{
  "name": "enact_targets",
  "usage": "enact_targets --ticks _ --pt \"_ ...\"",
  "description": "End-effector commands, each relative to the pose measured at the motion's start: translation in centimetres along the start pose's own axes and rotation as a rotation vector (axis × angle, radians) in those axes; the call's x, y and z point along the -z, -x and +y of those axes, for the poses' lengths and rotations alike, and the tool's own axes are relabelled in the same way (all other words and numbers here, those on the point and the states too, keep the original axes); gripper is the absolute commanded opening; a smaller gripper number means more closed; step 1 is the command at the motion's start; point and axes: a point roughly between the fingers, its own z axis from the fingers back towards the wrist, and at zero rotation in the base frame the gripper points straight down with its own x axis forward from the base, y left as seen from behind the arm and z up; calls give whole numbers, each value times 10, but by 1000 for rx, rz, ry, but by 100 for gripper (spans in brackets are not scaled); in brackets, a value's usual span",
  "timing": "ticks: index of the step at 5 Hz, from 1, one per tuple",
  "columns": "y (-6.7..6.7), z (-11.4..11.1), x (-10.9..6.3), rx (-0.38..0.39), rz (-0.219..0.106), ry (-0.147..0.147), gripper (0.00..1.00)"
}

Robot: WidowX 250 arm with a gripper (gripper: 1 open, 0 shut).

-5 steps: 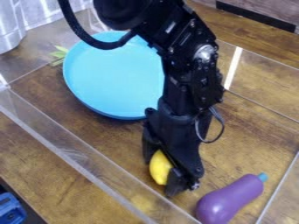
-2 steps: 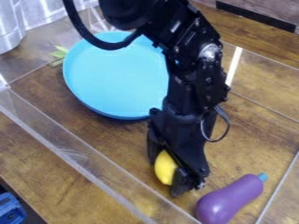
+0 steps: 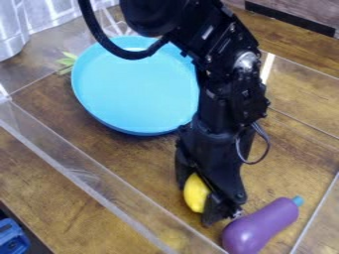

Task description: Put the lemon on the blue tray

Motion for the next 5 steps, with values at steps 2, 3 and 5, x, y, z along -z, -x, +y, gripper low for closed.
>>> enact_targets --ticks 2,3,5 --pt "-6 1 -11 35 -4 -12 0" --pt "-7 3 -15 40 4 -18 0" --pt "-8 6 -18 46 13 -24 0"
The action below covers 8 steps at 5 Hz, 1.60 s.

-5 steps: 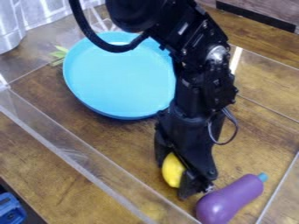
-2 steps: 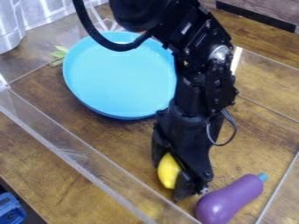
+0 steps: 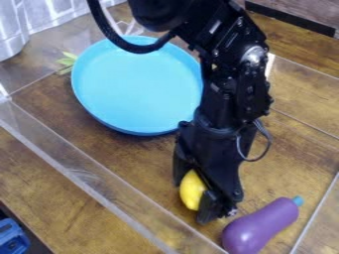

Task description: Put the lemon on the blue tray

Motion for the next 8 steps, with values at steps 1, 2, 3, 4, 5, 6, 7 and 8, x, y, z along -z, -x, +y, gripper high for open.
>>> enact_targets --ticks 1,2,3,4,5,6,7,8 --pt "-10 4 -13 4 -44 -13 0" --pt "-10 6 -13 6 -40 -14 0" --pt "-10 7 -14 8 -36 -15 0" --pt "-10 9 -13 10 -34 -17 0" --pt "-10 10 -13 12 -32 -19 0" --pt "-10 11 -13 15 -31 -21 0" --pt "-11 13 -12 18 -29 -24 0" --pt "-11 14 -11 19 -27 -26 0"
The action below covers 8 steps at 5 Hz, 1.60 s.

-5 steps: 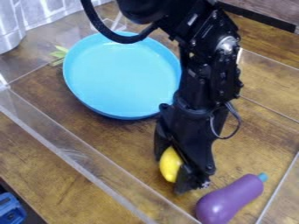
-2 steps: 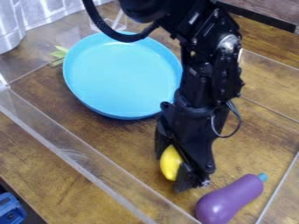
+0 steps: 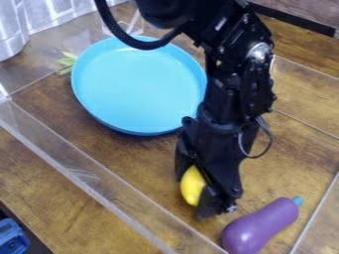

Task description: Put the lemon on the blue tray

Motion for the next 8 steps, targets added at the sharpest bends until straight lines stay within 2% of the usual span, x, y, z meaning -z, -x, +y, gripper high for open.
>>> enact_targets --ticks 1,8 --pt "-9 12 -11 -21 -43 -14 0" --pt "-6 20 -16 -4 -26 -22 0"
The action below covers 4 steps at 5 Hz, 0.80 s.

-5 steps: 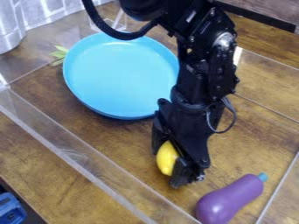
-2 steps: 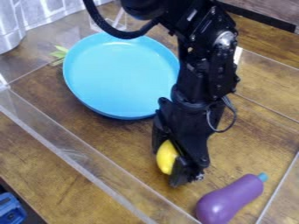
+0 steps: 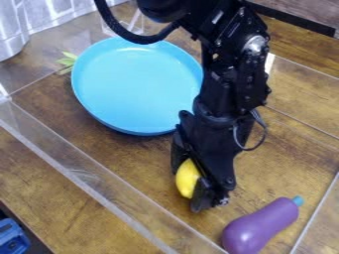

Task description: Put the lemon on the blue tray

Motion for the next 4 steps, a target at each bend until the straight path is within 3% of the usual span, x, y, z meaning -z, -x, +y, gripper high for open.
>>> enact_targets --ticks 1,4 --pt "-8 14 -18 -20 -52 -20 0" --pt "-6 20 -26 0 -42 -33 0"
